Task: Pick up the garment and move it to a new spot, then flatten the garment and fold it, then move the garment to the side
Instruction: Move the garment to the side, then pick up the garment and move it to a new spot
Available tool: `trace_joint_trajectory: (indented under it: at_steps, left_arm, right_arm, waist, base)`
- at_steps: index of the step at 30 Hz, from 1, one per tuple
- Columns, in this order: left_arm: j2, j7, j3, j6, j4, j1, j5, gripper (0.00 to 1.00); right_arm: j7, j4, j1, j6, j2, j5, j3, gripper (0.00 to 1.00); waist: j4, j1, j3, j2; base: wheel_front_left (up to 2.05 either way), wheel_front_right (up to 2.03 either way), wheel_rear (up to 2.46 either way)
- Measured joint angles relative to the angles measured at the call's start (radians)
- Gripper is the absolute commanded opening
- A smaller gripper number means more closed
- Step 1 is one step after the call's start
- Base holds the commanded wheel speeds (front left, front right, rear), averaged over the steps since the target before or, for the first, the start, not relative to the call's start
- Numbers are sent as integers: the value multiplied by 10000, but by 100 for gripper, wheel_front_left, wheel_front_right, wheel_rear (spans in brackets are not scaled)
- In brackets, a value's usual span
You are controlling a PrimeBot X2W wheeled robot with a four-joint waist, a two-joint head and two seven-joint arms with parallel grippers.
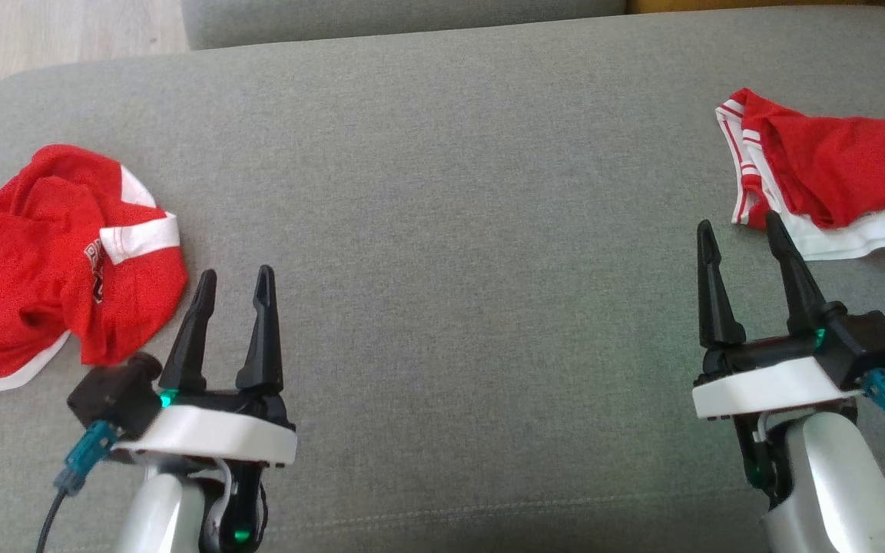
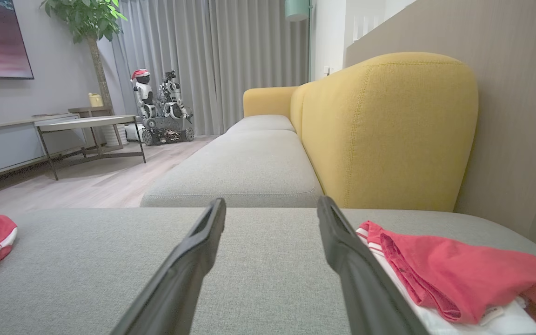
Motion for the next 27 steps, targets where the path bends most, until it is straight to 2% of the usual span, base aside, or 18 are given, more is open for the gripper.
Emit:
trace_joint_trajectory:
  at_steps: [27]
  left_arm:
    - [2,0,-159,8,35,-8,58,100]
  right_arm:
    - [0,58,19,0,36,79,-13,100]
  waist:
    - [97,0,36,0]
  base:
    - [0,0,0]
